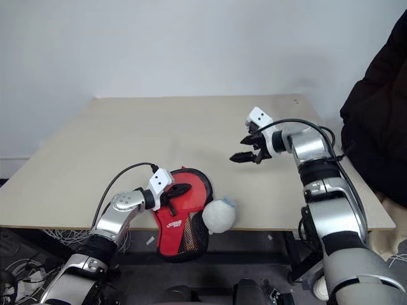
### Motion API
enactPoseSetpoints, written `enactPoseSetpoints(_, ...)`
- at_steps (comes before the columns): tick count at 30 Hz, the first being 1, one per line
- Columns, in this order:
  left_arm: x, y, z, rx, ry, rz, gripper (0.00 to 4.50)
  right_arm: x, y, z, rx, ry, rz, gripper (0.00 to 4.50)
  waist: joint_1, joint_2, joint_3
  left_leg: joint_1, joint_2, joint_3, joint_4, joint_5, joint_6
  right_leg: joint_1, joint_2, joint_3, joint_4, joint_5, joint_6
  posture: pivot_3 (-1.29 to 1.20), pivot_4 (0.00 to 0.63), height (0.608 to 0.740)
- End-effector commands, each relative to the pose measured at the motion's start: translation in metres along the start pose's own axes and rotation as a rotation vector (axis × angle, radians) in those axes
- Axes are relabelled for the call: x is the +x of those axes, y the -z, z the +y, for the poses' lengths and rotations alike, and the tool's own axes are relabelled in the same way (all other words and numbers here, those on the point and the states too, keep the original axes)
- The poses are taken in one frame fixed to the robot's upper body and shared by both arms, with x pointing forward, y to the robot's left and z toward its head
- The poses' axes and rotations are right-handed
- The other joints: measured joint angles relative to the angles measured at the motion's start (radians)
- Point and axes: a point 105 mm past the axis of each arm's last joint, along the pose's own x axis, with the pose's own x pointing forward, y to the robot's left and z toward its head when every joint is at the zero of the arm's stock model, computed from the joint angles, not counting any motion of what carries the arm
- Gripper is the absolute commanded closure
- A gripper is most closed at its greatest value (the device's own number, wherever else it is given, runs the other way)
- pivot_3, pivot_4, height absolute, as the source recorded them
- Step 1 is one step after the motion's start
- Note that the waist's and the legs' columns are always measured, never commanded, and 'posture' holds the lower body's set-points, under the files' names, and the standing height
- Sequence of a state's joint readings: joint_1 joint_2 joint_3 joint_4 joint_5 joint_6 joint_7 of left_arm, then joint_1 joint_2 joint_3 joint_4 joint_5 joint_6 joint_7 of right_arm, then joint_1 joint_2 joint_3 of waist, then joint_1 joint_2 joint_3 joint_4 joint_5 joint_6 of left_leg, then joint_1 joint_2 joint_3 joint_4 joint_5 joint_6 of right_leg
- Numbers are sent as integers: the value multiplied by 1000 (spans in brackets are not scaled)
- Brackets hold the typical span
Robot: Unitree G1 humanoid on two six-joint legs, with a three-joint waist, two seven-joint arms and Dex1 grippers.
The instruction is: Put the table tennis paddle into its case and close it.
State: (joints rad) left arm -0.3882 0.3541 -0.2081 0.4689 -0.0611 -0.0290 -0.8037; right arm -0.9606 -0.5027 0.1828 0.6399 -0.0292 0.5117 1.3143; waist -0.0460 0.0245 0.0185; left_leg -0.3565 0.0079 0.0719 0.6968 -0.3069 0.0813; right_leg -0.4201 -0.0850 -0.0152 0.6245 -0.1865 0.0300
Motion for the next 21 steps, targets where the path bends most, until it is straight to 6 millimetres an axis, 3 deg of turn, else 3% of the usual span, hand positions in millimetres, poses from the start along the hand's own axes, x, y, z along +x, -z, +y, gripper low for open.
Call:
enactPoseSetpoints(1, -4, 45, -6, -46, -13, 147, 4500, -10, -12, 20, -79, -75, -21, 20, 2, -1, 0, 0, 0, 0, 0, 0, 0, 0, 0, 0, 0, 0, 0, 0, 0, 740)
enactPoseSetpoints(13, -4, 41, -18, -320, 137, 5, 4500, -7, 15, 62, -93, -230, 55, 20, 2, -1, 0, -1, 1, 0, 0, 0, 0, -4, -1, -3, 0, 1, 1, 0, 0, 740)
enactPoseSetpoints(21, -9, 45, -19, -365, 171, 27, 4500, -9, 19, 80, -124, -320, 65, 20, 10, -3, 0, -5, 0, 0, 0, -1, 1, -6, -1, -2, -8, 2, 2, 0, 0, 740)
